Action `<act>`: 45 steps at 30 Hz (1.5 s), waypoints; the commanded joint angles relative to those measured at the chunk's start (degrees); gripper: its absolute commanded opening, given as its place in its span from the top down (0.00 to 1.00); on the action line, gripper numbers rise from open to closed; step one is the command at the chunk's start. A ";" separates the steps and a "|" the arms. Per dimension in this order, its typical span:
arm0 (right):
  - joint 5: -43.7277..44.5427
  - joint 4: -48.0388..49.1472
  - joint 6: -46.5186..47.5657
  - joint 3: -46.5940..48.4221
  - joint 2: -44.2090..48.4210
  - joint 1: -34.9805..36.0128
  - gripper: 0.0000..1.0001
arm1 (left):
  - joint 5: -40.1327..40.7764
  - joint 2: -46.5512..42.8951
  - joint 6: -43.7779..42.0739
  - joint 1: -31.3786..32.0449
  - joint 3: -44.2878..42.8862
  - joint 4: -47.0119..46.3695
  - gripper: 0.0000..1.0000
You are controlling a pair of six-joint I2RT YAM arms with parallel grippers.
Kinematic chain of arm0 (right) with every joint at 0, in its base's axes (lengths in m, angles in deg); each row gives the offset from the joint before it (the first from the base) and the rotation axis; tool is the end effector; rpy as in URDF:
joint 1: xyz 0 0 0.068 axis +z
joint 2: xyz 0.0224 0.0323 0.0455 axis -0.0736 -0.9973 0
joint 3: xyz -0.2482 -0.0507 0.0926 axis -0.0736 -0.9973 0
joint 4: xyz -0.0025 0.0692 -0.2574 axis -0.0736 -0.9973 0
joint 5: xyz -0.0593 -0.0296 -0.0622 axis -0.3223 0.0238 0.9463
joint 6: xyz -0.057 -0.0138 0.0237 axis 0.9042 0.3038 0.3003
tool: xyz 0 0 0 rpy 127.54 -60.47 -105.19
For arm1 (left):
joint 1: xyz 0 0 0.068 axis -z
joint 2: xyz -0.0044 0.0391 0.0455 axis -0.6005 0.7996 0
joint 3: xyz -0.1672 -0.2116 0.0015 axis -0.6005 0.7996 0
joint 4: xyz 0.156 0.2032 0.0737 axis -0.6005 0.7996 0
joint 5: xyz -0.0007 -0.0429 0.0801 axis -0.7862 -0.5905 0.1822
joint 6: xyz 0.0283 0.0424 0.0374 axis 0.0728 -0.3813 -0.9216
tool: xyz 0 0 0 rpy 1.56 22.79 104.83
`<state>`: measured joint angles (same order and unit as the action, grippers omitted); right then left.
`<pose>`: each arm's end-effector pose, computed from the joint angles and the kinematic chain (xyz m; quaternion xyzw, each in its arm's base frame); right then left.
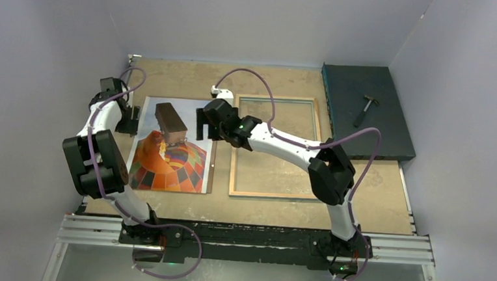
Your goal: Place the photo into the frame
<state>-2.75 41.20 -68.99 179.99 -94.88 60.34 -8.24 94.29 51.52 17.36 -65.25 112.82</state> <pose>0.2847 0.3957 0.2505 -0.0654 0.8752 0.2335 0.4187 0.3253 0.1264 0.2105 -0.0704 0.9633 0.1674 0.1975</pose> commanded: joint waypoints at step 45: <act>-34.97 22.14 -13.97 -13.32 -2.64 -5.71 0.11 | -7.18 4.12 -2.41 -1.92 18.98 -14.44 1.00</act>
<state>-35.16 61.51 -81.62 166.00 -99.43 54.81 -12.04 95.60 49.40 15.80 -49.39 96.86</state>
